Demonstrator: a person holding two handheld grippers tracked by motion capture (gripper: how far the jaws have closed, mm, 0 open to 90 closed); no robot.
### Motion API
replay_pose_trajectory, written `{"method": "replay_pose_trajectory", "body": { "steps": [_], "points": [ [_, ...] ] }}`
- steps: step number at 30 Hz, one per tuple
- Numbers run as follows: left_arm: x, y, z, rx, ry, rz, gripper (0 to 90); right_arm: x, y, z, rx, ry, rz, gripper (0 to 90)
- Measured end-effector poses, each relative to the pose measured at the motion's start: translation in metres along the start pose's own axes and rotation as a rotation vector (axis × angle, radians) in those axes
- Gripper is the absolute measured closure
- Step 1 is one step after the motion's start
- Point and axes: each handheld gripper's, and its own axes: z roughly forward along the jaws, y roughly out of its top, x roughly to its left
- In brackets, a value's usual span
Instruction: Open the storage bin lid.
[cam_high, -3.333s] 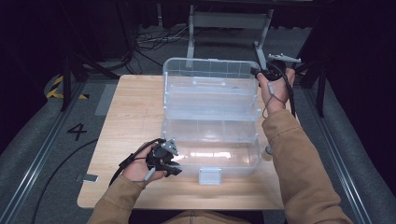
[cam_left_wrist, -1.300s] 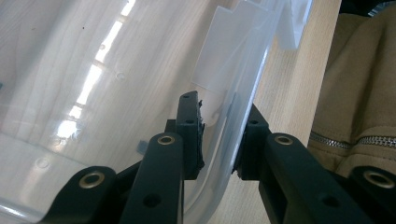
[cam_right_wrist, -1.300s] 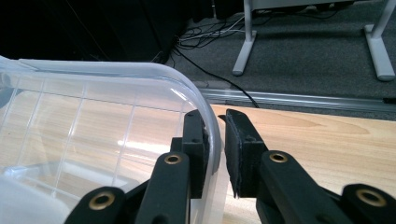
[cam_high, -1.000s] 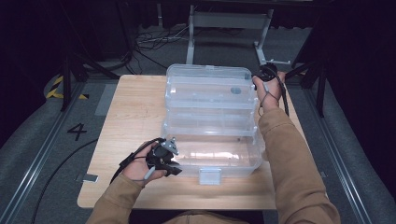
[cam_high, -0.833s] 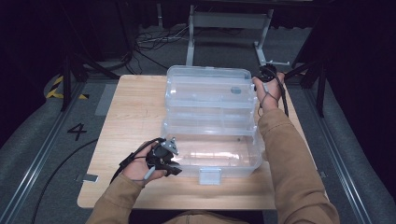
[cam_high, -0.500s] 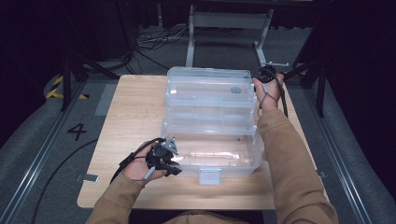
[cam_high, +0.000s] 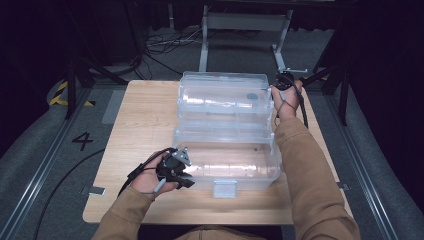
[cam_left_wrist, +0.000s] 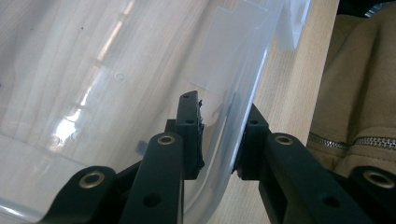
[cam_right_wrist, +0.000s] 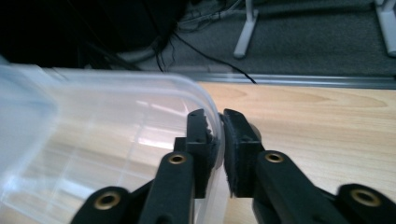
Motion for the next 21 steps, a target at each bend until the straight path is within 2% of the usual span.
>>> {"method": "replay_pose_trajectory", "body": {
  "steps": [1,3,9,12,13,15,18,21],
  "points": [
    [0.0,0.0,0.0,0.0,0.0,-0.002,76.0,-0.001,0.001,-0.001,0.009,0.012,0.015,82.7],
    [0.0,0.0,0.0,0.0,-0.001,-0.003,75.9,-0.002,0.001,-0.001,0.013,0.015,0.011,82.5],
    [0.0,0.0,0.0,0.001,-0.001,-0.006,75.9,0.001,0.002,-0.001,0.01,0.005,-0.027,81.5],
    [0.0,0.0,0.0,0.0,-0.002,-0.007,75.9,0.001,0.002,-0.002,0.01,0.006,-0.037,75.2],
    [0.0,0.0,0.0,0.0,-0.002,-0.006,75.8,0.001,0.003,-0.004,0.001,-0.007,-0.053,70.1],
    [0.001,0.0,0.0,-0.001,-0.004,-0.007,75.7,0.001,0.003,-0.005,0.002,-0.01,-0.065,68.5],
    [0.001,0.001,0.0,-0.001,-0.007,-0.016,75.5,0.004,0.004,-0.012,-0.006,-0.001,-0.1,63.7],
    [0.002,0.001,-0.001,0.002,-0.018,-0.044,74.8,0.006,0.006,-0.022,-0.019,0.018,-0.119,58.6]
  ]
}}
